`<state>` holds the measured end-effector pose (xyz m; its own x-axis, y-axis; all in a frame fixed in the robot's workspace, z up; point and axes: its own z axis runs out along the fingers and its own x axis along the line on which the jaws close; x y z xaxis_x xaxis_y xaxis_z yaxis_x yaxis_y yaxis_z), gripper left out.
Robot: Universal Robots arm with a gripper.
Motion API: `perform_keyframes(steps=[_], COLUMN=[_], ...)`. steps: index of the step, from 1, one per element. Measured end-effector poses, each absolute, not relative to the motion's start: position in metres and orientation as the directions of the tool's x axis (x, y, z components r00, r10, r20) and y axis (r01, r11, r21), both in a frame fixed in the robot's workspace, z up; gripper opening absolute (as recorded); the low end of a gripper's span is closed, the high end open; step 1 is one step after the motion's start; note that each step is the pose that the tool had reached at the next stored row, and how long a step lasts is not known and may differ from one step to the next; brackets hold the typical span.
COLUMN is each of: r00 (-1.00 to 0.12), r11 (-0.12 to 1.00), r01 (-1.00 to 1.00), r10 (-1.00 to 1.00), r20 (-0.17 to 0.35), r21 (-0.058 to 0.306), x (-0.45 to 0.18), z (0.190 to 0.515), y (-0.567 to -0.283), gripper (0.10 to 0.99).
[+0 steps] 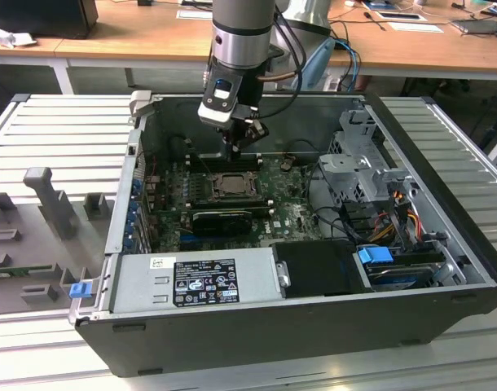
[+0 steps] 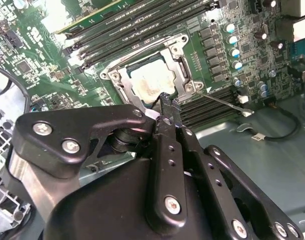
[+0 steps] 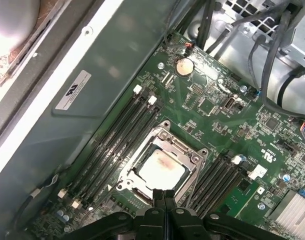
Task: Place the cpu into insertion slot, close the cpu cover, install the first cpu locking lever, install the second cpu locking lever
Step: 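Install the first cpu locking lever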
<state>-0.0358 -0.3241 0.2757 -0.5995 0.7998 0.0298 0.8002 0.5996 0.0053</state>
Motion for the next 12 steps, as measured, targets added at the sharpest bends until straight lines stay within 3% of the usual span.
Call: perform_keyframes(steps=[12], r00=[-0.684], r11=[0.685], r01=[0.729], r10=[0.728], r20=[0.03], r21=[0.005], x=[-0.0358], z=[0.2757], y=[-0.3241], gripper=[0.106])
